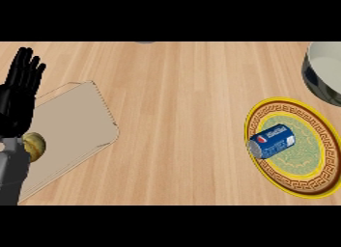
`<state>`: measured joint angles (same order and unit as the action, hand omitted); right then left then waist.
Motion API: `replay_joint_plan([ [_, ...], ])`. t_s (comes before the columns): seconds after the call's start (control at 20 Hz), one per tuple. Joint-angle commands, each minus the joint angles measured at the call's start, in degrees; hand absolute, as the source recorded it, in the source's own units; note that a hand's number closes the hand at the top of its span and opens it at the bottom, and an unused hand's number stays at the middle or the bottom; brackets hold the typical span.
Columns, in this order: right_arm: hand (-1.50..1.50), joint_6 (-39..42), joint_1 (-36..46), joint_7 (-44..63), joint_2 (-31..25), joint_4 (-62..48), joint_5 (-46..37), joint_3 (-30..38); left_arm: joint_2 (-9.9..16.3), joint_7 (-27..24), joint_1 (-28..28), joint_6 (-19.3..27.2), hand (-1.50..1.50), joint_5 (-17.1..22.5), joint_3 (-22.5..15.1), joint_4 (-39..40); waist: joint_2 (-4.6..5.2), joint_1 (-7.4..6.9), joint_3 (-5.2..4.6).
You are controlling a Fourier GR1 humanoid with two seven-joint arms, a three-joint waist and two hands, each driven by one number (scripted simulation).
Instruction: Pick the pear from the plate and place it in the bowl
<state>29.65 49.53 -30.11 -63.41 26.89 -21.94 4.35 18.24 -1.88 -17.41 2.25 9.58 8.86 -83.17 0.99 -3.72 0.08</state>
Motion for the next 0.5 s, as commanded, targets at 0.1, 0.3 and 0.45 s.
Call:
replay_joint_plan([
  [0.1, 1.5, -8.76, 5.31, 2.31, 7.41, -4.9, -6.76, -3.58, -0.92, -1.2, -0.78, -0.5, 0.0, 0.52, 0.35, 1.74, 0.21, 0.42, 0.02],
  [0.3, 1.5, -13.26, 5.11, 3.89, 9.62, -11.55, -8.75, -3.46, 0.08, 1.24, -0.27, -0.27, 0.0, 0.62, 0.7, -0.81, 0.43, -0.31, 0.12],
  [0.45, -1.5, -14.17, 7.71, 9.19, 12.88, -15.06, -7.54, -1.62, -0.09, -1.27, -1.34, -0.35, 0.0, -0.73, 0.27, 1.37, 0.49, 0.07, 0.1],
])
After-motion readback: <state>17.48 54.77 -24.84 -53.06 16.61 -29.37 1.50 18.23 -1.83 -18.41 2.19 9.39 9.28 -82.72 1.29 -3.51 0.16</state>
